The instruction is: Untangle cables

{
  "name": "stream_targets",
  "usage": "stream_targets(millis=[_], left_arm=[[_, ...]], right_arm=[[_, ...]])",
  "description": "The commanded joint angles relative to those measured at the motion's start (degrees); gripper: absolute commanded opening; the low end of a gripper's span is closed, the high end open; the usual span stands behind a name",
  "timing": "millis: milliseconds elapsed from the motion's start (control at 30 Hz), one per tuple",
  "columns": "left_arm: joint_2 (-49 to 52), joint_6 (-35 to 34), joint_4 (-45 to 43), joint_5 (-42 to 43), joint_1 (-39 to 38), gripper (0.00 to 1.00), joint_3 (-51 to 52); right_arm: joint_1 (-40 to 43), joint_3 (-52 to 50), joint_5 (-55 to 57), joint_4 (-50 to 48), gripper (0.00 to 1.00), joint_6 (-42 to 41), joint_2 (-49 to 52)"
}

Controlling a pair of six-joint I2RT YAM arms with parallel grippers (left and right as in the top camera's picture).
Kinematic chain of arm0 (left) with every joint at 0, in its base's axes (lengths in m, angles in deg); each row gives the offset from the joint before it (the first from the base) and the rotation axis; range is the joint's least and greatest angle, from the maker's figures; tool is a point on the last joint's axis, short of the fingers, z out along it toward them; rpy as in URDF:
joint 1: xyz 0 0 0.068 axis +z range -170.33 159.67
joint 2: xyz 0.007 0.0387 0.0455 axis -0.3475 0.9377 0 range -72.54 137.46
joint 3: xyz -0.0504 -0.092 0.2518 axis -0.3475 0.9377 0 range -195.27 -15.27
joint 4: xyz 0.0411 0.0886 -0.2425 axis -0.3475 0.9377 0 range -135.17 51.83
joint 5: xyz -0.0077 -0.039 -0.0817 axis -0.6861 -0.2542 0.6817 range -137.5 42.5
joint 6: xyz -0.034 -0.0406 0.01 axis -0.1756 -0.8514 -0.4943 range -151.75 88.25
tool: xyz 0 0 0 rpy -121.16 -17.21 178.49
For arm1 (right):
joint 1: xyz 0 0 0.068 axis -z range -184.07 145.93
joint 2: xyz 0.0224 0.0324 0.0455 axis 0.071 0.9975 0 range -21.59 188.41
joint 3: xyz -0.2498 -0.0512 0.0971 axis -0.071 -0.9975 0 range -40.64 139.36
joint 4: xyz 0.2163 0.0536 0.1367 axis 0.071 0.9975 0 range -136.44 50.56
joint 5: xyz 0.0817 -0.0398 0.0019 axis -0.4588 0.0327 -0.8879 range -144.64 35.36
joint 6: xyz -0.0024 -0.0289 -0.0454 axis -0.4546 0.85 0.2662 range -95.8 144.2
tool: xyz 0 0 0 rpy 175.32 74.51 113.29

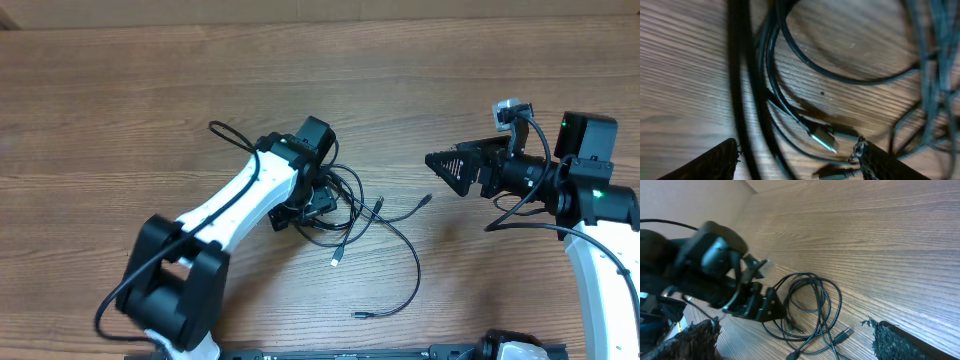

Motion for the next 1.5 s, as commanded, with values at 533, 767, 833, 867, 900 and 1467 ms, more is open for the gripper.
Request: stream_targets(millis=[533, 767, 833, 867, 900, 1467], left_arm=[[-0.9, 19.3, 0.0, 14.4, 0.1, 0.04, -3.4], [-18.1, 34.9, -1.4, 14.4, 0.0, 0.04, -5.2], [-23.2, 39.2, -1.5, 14.4, 0.0, 0.04, -5.2], [-25.0, 40.6, -1.5, 14.4, 0.0, 0.04, -5.2], [-26.8, 41.8, -1.6, 14.4, 0.0, 0.04, -5.2], [-34.1, 42.1, -7.5, 24.1, 0.0, 0.04, -5.2]], right_arm=[[0.3, 0.9, 2.6, -0.2, 1.0, 0.0, -0.4], [0.3, 0.9, 2.6, -0.2, 1.0, 0.0, -0.4], [0.3, 0.9, 2.6, -0.2, 1.0, 0.0, -0.4], [0.3, 0.9, 2.6, -0.2, 1.0, 0.0, -0.4], [0.3, 0.9, 2.5, -0.2, 1.0, 0.0, -0.4], [-11.3, 0.9, -6.8, 0.0, 0.97, 6.5, -0.4]])
